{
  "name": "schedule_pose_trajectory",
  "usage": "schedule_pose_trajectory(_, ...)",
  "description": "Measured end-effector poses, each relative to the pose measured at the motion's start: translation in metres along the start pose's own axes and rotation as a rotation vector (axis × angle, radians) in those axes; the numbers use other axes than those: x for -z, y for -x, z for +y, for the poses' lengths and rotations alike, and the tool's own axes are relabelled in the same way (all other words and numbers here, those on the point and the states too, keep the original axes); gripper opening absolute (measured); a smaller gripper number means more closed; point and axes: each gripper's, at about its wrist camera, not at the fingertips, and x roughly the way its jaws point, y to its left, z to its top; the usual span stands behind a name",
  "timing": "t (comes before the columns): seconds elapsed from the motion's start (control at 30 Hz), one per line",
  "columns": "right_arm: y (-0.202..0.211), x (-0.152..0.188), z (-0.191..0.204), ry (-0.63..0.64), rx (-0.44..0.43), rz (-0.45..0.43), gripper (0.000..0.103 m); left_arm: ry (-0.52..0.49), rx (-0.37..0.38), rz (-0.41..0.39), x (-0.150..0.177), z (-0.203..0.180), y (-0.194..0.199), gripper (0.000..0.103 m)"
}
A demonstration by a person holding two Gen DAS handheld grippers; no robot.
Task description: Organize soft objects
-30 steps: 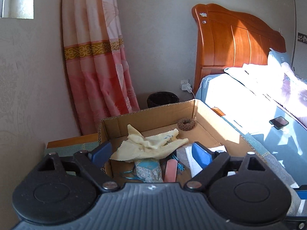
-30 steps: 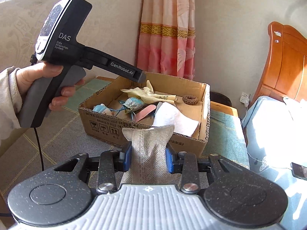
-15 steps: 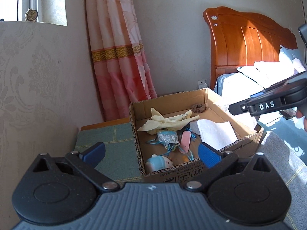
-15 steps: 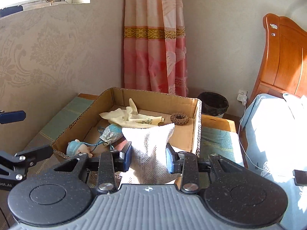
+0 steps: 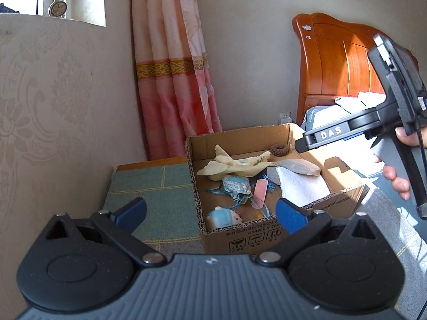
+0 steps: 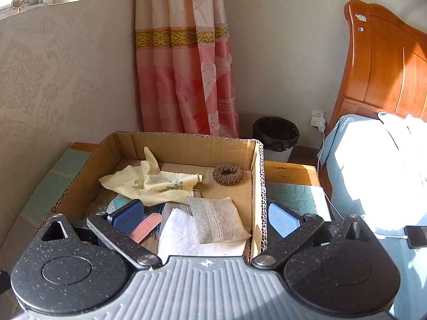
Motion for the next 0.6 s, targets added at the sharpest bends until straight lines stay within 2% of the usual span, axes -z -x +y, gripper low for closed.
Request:
schedule_pose_trajectory(0.13, 0.019, 0.011, 0.010, -0.015, 0.031, 0.056, 0.103, 0.024, 0.003, 0.035, 0.000, 0.002, -0.003, 0.102)
schedule_pose_trajectory(0.27, 0.038, 0.028, 0.023, -0.020, 0.085, 0.142, 0.103, 0.038, -0.032, 0.098, -0.001, 0.000, -0.007, 0.102)
schedule_pose_trajectory(0.47, 0.063, 0.057, 0.039, -0.048, 0.167, 0.183, 0.103, 0.048, -0.042, 0.160, 0.001, 0.000, -0.009, 0.102)
schedule_pose_trajectory(0.6, 0.078, 0.066, 0.044, -0.081, 0.175, 0.183, 0.103, 0.058, -0.039, 0.184, -0.001, -0.001, -0.006, 0.102)
